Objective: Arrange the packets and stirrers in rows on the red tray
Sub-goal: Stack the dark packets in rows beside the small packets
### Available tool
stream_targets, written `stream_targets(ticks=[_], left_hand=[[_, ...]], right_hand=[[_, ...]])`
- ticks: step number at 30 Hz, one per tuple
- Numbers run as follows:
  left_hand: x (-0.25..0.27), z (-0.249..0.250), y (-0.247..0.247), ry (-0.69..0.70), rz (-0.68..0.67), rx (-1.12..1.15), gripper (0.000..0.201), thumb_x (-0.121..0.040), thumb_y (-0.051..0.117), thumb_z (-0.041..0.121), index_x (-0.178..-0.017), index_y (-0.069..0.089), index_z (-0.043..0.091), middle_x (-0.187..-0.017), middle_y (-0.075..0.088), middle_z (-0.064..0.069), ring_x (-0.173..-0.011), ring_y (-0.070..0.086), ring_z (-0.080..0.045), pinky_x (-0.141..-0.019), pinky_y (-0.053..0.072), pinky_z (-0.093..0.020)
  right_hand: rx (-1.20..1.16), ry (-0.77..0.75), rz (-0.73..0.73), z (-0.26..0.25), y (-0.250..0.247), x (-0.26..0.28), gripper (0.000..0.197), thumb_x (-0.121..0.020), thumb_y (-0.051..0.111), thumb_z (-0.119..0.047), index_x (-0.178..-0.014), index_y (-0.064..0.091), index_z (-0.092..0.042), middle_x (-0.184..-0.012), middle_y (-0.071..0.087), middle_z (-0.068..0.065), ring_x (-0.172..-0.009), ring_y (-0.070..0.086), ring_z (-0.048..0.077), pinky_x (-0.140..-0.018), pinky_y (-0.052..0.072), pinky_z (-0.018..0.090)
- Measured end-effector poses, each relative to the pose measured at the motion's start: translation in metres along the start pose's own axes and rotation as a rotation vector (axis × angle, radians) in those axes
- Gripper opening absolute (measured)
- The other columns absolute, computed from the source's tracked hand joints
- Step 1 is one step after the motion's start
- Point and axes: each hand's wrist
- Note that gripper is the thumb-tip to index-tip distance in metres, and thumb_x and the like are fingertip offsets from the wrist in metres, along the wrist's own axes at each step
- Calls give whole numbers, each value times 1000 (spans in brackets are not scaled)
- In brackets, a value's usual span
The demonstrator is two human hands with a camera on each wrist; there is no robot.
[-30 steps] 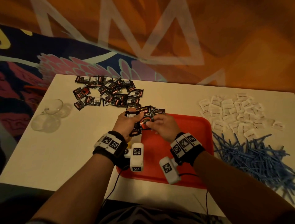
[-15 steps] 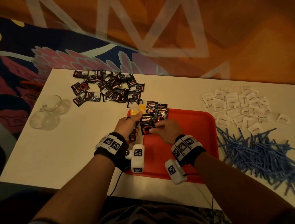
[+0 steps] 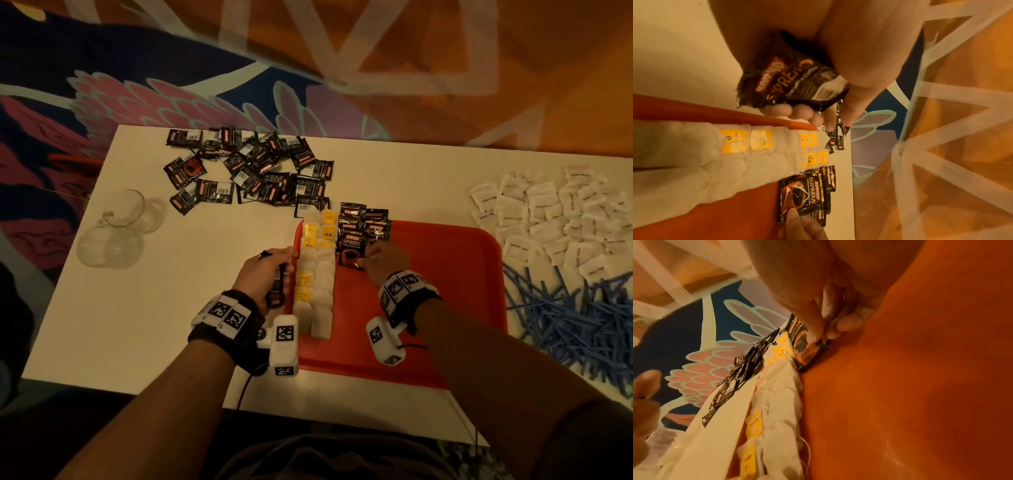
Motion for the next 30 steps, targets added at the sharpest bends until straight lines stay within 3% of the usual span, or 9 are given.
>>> stream_targets(ticks=[2, 9, 14, 17, 19, 22, 25, 27, 30], left_hand=[[-4, 1, -4, -7, 11, 13, 16, -94, 65, 27, -96, 70, 11, -69, 57, -1, -55, 48, -14, -50, 41, -28], [-10, 8, -7, -8, 2, 24, 18, -95, 64, 26, -103, 67, 10, -68, 57, -1, -52, 49, -13, -47, 42, -25], [-13, 10, -5, -42, -20, 17, 15, -95, 63, 26, -98, 67, 11, -68, 59, 0, -55, 49, -13, -50, 42, -26], [-10, 12, 0, -88, -64, 52, 10, -95, 57, 16, -96, 65, 11, -70, 57, -2, -54, 48, -13, -48, 41, -24], [-6, 15, 5, -109, -109, 119, 21, -90, 46, 5, -100, 64, 7, -71, 56, -5, -53, 48, -14, -46, 42, -23], [0, 18, 12, -88, -182, 218, 33, -90, 39, -6, -113, 62, 1, -82, 65, -13, -62, 61, -20, -54, 53, -29], [6, 18, 23, -63, -281, 233, 20, -97, 50, -1, -115, 59, -2, -94, 70, -18, -78, 71, -29, -67, 59, -38], [6, 17, 28, -31, -189, 91, 27, -92, 65, 8, -115, 62, -5, -97, 73, -19, -83, 73, -32, -70, 60, -42], [2, 18, 32, 21, -75, -83, 43, -77, 83, 26, -106, 68, -2, -98, 74, -22, -86, 74, -35, -78, 59, -47]], right_hand=[[-26, 18, 10, -4, 5, -6, 15, -83, 76, -23, -91, 64, -18, -97, 64, -3, -68, 50, 0, -46, 31, 9], [-118, 82, 81, -9, 10, -15, 19, -79, 80, -18, -85, 62, -18, -99, 63, 1, -70, 56, 7, -54, 47, 18], [-59, 51, 63, -9, 6, -19, 16, -81, 79, -21, -89, 65, -20, -100, 62, -2, -66, 50, -1, -46, 34, 12], [-36, 37, 67, -8, 3, -18, 16, -81, 78, -22, -92, 66, -20, -101, 62, -3, -64, 47, -3, -44, 31, 9], [-16, 40, 61, -7, -1, -15, 17, -82, 78, -24, -92, 66, -20, -101, 62, -3, -65, 47, -4, -43, 29, 8], [-21, 0, 72, -9, -6, -9, 16, -81, 77, -31, -88, 65, -24, -101, 64, -4, -83, 59, 6, -52, 38, 13], [-39, -130, 46, -18, -14, 7, 18, -83, 71, -43, -85, 66, -26, -90, 66, -12, -88, 61, 2, -68, 46, 17], [-116, -237, -21, -28, -20, 23, 24, -81, 72, -49, -87, 68, -26, -89, 65, -16, -83, 58, -4, -67, 44, 15], [-265, -327, -242, -42, -26, 45, 38, -74, 79, -45, -103, 70, -21, -100, 69, -9, -93, 63, 5, -78, 53, 26]])
Point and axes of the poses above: each hand's wrist, its own x-axis away from the middle knuckle, its own y-axis out of the palm, z = x × y
